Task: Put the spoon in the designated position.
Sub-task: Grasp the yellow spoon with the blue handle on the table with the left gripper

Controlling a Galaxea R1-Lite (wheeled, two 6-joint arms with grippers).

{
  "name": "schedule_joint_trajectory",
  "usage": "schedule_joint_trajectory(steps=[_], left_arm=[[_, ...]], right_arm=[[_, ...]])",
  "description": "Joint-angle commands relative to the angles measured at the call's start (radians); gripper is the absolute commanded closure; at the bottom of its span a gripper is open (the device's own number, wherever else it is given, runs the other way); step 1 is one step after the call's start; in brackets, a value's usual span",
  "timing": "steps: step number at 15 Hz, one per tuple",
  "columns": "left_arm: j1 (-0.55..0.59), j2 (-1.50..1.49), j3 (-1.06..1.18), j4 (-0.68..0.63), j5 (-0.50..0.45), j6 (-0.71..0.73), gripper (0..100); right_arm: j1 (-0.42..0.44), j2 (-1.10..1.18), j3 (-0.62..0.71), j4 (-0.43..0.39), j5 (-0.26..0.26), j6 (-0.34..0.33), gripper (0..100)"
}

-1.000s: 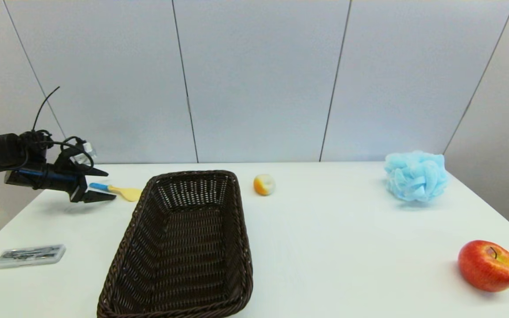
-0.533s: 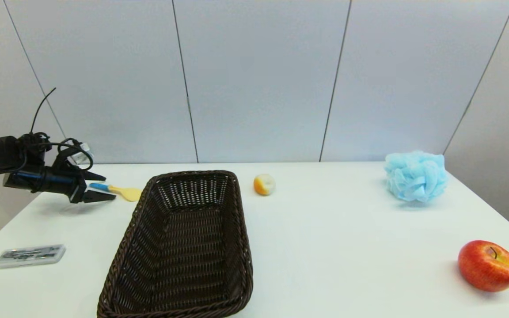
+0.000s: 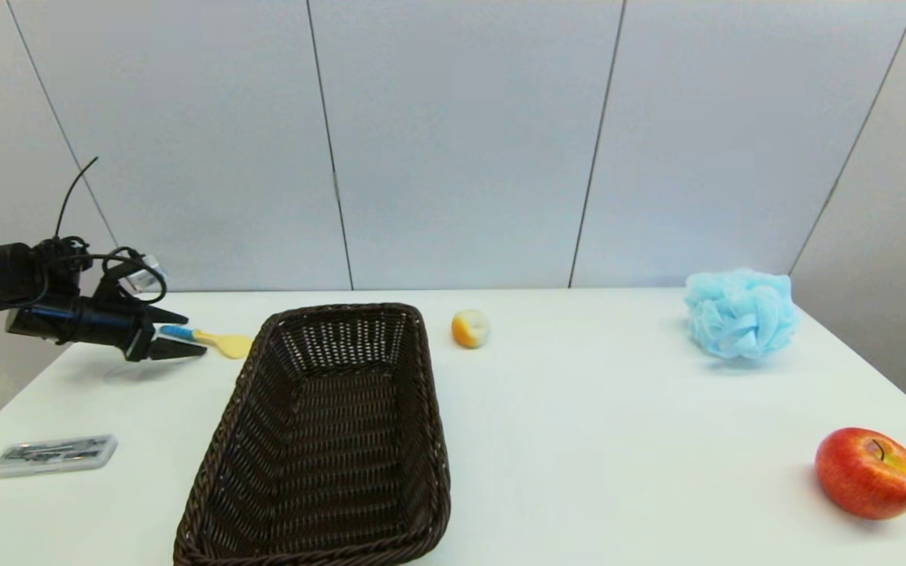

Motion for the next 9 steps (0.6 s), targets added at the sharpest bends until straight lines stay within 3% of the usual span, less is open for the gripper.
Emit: schedule_joint_trajectory(steps=[1, 9], left_arm=[[0.0, 0.001, -0.001, 0.002, -0.006, -0.008, 0], [0.0, 0.003, -0.001, 0.005, -0.006, -0.002, 0]], right_arm=[[0.0, 0.001, 0.0, 0.0, 0.0, 0.0, 0], [0.0, 0.001, 0.0, 0.0, 0.0, 0.0, 0]])
